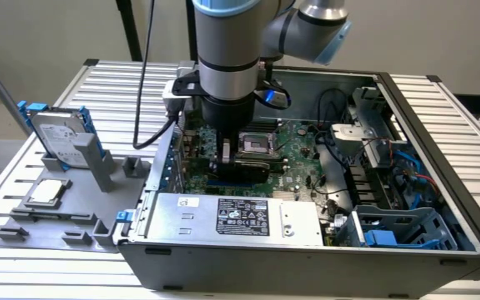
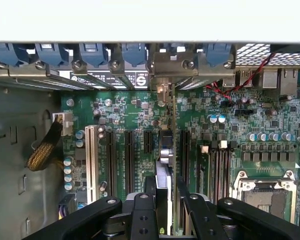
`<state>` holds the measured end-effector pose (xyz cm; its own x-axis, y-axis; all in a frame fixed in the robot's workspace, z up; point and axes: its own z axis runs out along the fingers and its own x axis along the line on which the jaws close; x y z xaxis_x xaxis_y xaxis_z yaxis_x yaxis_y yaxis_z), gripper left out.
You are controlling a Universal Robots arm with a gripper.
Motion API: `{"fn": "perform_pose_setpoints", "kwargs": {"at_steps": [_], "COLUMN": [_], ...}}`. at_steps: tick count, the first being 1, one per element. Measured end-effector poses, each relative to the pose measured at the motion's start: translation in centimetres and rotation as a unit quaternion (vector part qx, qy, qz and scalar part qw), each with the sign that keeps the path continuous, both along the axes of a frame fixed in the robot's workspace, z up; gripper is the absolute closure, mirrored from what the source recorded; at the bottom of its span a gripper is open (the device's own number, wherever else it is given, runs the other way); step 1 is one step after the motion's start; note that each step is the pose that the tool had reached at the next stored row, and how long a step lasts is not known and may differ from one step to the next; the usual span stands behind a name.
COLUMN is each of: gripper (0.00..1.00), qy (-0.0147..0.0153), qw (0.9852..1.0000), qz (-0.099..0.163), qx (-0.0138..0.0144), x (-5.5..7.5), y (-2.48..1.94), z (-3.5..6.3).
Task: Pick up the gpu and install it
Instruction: 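Insert the gpu into the slot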
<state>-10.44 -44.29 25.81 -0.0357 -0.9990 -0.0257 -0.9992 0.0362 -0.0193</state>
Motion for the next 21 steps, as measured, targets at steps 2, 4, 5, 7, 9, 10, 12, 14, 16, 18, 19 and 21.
{"fn": "perform_pose_setpoints", "kwargs": {"at_steps": [2, 4, 5, 7, 9, 10, 12, 14, 16, 18, 19, 21], "gripper": [0.73, 0.73, 0.73, 0.73, 0.73, 0.73, 0.73, 0.73, 0.73, 0.73, 0.73, 0.73], "qy": [0.0000, 0.0001, 0.0001, 0.0000, 0.0000, 0.0000, 0.0000, 0.0000, 0.0000, -0.0001, 0.0000, 0.0000], "qw": [1.0000, 1.0000, 1.0000, 1.0000, 1.0000, 1.0000, 1.0000, 1.0000, 1.0000, 1.0000, 1.0000, 1.0000], "qz": [0.000, 0.000, 0.000, 0.000, 0.000, 0.000, 0.000, -0.001, -0.001, -0.001, -0.001, -0.001], "qx": [0.0005, 0.0007, 0.0010, 0.0013, 0.0014, 0.0013, 0.0014, 0.0014, 0.0014, 0.0017, 0.0017, 0.0018], "x": [-0.01, -0.02, -0.03, -0.03, -0.05, -0.05, -0.06, -0.06, -0.07, -0.07, -0.06, -0.06], "y": [0.00, 0.00, 0.00, 0.00, 0.00, 0.00, 0.00, 0.00, 0.00, 0.00, 0.01, 0.02], "z": [-0.06, -0.08, -0.09, -0.13, -0.16, -0.16, -0.18, -0.18, -0.18, -0.17, -0.15, -0.10]}}
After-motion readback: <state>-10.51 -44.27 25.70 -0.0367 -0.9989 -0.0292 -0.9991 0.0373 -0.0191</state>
